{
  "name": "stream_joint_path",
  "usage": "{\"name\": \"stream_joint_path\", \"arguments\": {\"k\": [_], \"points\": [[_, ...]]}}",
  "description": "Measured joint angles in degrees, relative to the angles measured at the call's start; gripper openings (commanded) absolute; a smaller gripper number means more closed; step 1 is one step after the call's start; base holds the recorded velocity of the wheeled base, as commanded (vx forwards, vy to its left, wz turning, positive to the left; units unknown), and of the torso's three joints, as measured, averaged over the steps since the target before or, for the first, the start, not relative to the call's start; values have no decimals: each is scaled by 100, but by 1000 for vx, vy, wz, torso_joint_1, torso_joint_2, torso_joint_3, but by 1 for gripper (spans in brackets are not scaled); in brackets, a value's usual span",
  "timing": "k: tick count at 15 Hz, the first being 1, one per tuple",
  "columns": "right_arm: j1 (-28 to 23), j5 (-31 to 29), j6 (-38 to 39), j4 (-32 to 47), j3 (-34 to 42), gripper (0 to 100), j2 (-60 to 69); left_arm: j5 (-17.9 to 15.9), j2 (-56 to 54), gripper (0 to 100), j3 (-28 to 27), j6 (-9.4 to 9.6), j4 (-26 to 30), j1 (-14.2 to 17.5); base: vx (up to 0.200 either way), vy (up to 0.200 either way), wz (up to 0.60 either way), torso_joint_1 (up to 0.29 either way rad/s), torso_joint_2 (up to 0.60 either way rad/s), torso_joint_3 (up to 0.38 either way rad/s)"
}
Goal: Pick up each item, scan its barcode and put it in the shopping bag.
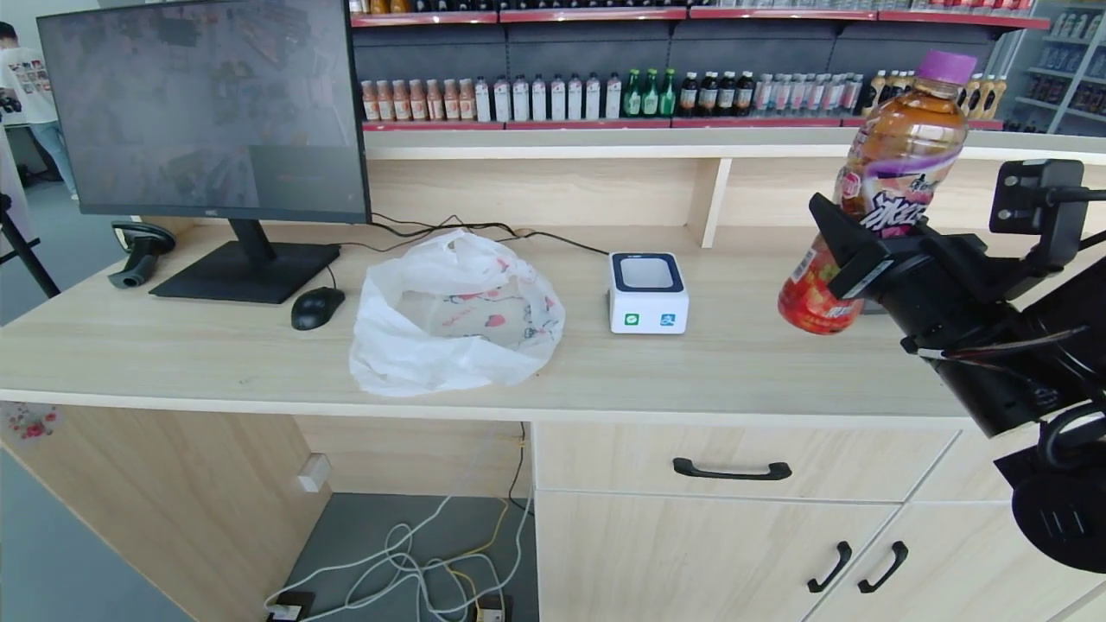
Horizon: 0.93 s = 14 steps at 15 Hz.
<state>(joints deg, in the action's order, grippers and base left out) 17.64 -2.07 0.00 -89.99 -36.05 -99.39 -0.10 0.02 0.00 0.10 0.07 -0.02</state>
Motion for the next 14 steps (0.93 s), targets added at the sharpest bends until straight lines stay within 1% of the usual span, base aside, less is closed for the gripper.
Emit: {"name": "stream_joint_path", "arguments": {"k": [7, 10, 14], "points": [[22, 33, 0, -2, -66, 0, -69, 2, 0, 100, 0, -2, 4, -7, 0, 0, 0, 0, 0, 0], [13, 22, 0, 11, -66, 0, -88, 2, 0, 100, 0, -10, 9, -5, 200, 0, 0, -1, 1, 2], [7, 30, 0, -17, -105, 0, -111, 0, 0, 100, 0, -10, 2, -7, 0, 0, 0, 0, 0, 0]]}}
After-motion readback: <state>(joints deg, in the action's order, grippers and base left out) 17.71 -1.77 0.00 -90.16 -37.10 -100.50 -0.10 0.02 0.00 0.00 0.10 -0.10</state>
